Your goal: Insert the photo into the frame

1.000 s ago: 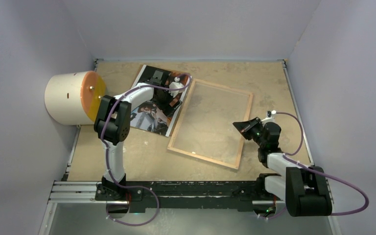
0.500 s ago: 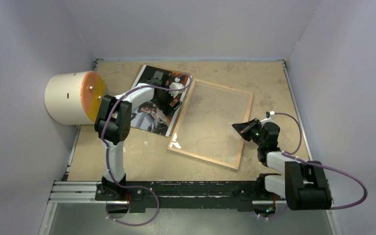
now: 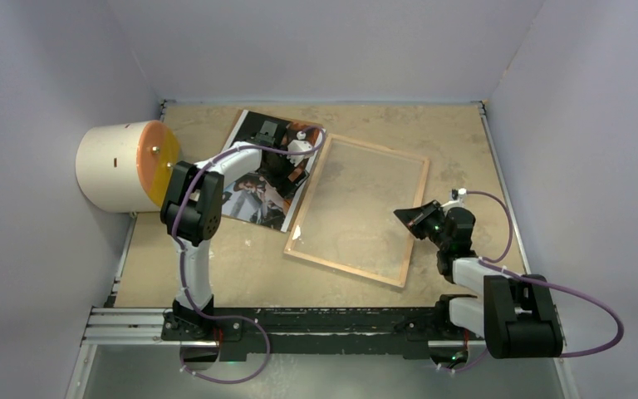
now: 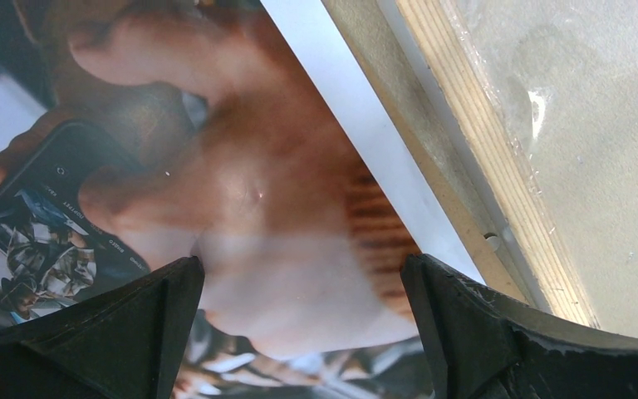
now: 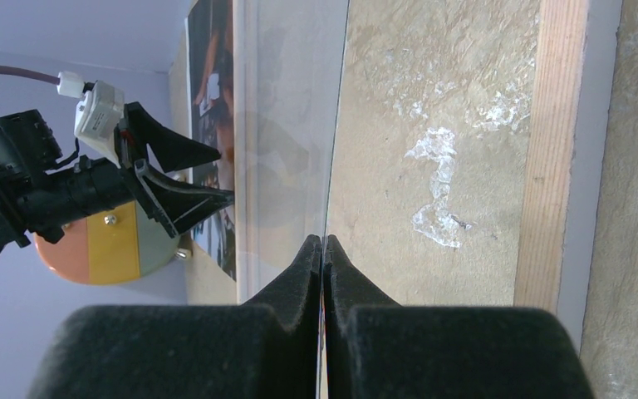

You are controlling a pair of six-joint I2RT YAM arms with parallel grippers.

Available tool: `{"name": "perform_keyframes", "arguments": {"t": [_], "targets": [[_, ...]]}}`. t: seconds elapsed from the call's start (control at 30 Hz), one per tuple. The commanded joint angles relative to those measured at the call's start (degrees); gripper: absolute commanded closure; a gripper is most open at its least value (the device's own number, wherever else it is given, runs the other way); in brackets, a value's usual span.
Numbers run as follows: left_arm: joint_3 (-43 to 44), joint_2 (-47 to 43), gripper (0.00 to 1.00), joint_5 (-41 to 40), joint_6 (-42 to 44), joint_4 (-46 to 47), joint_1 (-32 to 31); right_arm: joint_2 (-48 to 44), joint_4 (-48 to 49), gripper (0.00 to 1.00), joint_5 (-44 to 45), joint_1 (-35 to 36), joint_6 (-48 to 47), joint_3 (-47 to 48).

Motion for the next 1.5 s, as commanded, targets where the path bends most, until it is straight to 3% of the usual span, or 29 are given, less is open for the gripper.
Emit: {"name": "perform_keyframes", "arguments": {"t": [0.0, 1.1, 1.47], "targets": [[-0.92, 0.32, 0.01, 0.38, 0.78, 0.53, -0.69, -0.11, 1.94, 1.0, 0.92, -0.14, -1.26, 0.67], [-2.01, 0.43, 0.01, 1.07, 1.49, -0.08, -1.92, 3.99, 2.15, 1.0, 1.13, -0.14, -2.15, 1.21], [-2.54, 0.25, 0.01, 1.24, 1.58, 0.01, -2.35, -1.59, -1.58, 1.0, 3.04, -1.79, -3.69, 2.26]]}}
